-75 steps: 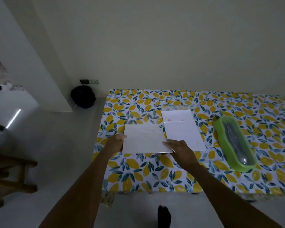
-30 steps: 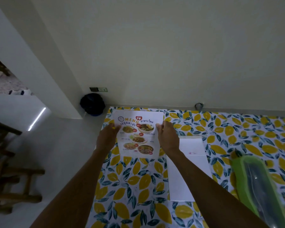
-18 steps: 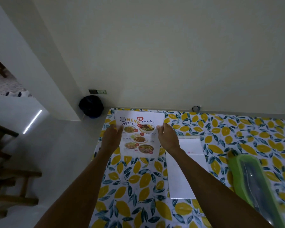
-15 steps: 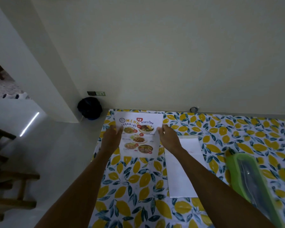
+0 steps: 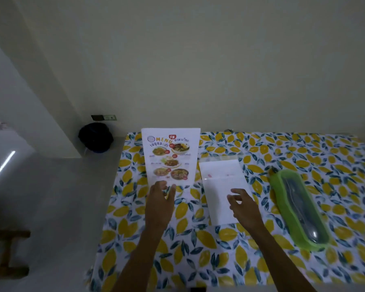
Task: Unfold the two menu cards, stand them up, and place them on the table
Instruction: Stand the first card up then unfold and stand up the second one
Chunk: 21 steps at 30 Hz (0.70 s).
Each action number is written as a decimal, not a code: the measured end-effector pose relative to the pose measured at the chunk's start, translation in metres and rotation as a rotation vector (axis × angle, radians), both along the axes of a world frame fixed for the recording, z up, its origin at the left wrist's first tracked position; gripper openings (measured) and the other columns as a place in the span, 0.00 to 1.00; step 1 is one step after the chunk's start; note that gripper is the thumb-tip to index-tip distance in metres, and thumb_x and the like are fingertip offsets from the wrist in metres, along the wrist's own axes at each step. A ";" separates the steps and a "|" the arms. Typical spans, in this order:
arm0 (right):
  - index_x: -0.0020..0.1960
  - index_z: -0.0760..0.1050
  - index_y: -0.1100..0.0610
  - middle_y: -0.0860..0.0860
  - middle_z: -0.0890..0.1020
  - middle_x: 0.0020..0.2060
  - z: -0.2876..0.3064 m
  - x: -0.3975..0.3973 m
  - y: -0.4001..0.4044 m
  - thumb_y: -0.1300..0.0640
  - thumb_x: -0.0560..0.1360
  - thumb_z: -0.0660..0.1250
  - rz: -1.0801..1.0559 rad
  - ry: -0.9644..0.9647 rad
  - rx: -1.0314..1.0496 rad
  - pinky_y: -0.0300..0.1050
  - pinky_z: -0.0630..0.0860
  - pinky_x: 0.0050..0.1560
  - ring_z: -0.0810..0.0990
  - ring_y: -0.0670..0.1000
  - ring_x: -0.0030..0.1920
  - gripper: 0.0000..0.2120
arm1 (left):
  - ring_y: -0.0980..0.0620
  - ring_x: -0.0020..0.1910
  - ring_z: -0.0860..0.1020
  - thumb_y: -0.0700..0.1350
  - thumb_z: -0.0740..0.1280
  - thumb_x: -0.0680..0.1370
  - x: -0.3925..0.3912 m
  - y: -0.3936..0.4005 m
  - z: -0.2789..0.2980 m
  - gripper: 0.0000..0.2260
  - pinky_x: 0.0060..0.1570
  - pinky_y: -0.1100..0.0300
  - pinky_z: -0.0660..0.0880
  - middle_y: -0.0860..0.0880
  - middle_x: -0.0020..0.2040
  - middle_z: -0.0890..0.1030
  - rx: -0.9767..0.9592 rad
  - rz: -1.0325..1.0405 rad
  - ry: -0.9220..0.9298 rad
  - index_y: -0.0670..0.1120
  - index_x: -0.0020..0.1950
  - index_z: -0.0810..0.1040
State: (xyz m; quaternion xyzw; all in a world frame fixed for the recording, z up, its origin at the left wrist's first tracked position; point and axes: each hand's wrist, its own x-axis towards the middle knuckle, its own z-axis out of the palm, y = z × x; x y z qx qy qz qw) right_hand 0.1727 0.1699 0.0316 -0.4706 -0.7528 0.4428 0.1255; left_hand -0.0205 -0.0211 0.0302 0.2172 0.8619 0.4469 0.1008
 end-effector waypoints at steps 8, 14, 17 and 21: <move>0.66 0.73 0.52 0.51 0.82 0.52 -0.034 0.083 -0.011 0.50 0.80 0.65 -0.022 -0.096 -0.096 0.62 0.80 0.49 0.84 0.55 0.48 0.16 | 0.49 0.50 0.80 0.58 0.63 0.80 0.095 0.036 -0.045 0.17 0.48 0.51 0.77 0.48 0.54 0.78 -0.040 -0.086 -0.165 0.47 0.59 0.74; 0.66 0.72 0.52 0.53 0.82 0.54 -0.058 0.096 0.039 0.51 0.80 0.64 -0.011 -0.149 -0.157 0.56 0.80 0.48 0.83 0.56 0.48 0.15 | 0.50 0.47 0.76 0.55 0.63 0.80 0.131 0.082 -0.069 0.13 0.45 0.55 0.72 0.49 0.49 0.76 -0.132 -0.057 -0.187 0.46 0.53 0.75; 0.66 0.72 0.54 0.54 0.81 0.56 -0.067 0.099 0.067 0.52 0.80 0.63 0.006 -0.205 -0.157 0.50 0.77 0.46 0.82 0.55 0.47 0.16 | 0.52 0.48 0.75 0.55 0.64 0.80 0.141 0.103 -0.083 0.14 0.46 0.57 0.70 0.50 0.51 0.75 -0.221 -0.020 -0.278 0.46 0.57 0.75; 0.63 0.74 0.56 0.55 0.80 0.56 -0.080 0.099 0.093 0.51 0.77 0.63 0.020 -0.297 -0.131 0.49 0.75 0.50 0.80 0.57 0.54 0.17 | 0.44 0.50 0.75 0.58 0.60 0.78 0.144 0.121 -0.108 0.21 0.43 0.57 0.65 0.44 0.50 0.73 -0.395 -0.045 -0.323 0.40 0.54 0.75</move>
